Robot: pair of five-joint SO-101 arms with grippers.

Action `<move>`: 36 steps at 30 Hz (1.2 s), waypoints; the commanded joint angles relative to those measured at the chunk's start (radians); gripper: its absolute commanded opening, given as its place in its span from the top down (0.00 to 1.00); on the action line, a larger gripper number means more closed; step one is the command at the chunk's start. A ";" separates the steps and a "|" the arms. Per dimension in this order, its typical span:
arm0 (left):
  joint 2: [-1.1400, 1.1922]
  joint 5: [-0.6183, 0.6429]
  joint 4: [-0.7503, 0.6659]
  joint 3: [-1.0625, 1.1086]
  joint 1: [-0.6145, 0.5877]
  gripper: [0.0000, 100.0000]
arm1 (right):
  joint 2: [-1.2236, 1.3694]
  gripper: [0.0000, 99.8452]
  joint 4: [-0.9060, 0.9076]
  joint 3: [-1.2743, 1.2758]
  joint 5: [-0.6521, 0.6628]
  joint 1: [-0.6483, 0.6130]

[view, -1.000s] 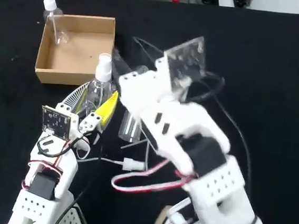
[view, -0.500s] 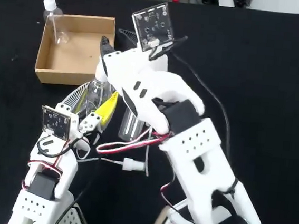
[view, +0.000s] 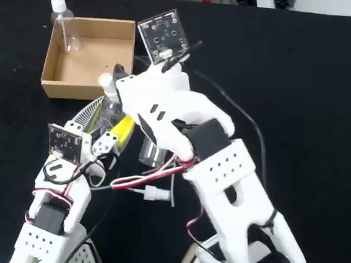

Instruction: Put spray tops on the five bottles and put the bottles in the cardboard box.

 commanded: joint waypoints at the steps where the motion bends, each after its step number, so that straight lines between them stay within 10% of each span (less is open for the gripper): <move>1: -0.009 0.008 -0.021 0.021 0.010 0.91 | -0.031 0.88 -0.040 -0.048 0.006 0.014; 36: -0.009 0.008 -0.021 0.021 0.007 0.91 | -0.091 0.88 -0.124 -0.007 0.005 -0.086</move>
